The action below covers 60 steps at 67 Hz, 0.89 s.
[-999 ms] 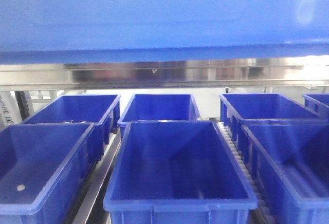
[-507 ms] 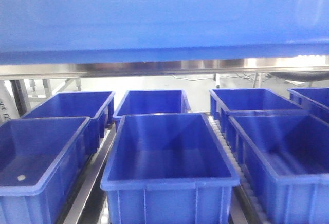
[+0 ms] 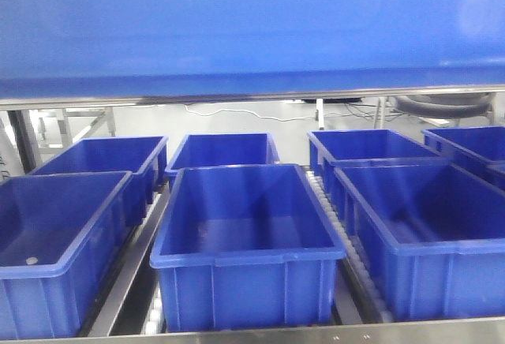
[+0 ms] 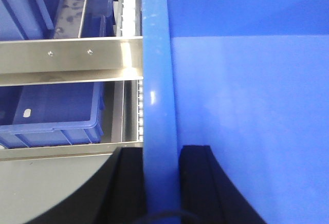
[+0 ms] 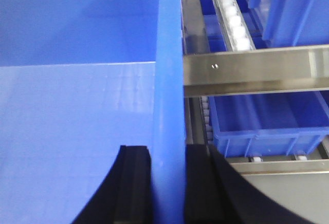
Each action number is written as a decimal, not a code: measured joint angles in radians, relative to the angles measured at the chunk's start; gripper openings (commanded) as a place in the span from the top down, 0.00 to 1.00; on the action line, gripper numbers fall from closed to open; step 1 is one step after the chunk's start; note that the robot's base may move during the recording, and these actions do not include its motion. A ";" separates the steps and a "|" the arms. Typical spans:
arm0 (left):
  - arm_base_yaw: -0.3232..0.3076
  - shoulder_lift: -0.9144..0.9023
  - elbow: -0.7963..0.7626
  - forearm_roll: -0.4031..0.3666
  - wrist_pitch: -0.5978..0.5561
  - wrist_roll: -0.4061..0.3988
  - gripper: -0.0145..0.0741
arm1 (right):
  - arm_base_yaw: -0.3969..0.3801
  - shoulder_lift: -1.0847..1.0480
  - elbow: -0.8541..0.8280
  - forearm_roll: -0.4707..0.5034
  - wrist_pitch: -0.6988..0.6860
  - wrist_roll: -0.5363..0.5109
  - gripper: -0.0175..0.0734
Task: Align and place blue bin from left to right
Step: 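Back the base away from the rack while holding the bin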
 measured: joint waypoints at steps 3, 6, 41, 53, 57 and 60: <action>0.000 0.000 0.000 0.000 0.000 0.000 0.96 | 0.000 0.000 0.000 0.000 0.000 0.000 0.89; 0.000 0.000 0.000 0.000 0.000 0.000 0.96 | 0.000 0.000 0.000 0.000 0.000 0.000 0.89; 0.000 0.000 0.000 0.002 0.000 0.000 0.96 | 0.000 0.000 0.000 0.000 -0.004 0.000 0.89; 0.000 0.000 0.000 0.002 0.000 0.000 0.96 | 0.000 0.000 0.000 0.000 -0.004 0.000 0.89; 0.000 0.000 0.000 0.002 0.000 0.000 0.96 | 0.000 0.000 0.000 0.000 -0.004 0.000 0.89; 0.000 0.000 0.000 0.002 0.000 0.000 0.96 | 0.000 0.000 0.000 0.000 -0.004 0.000 0.89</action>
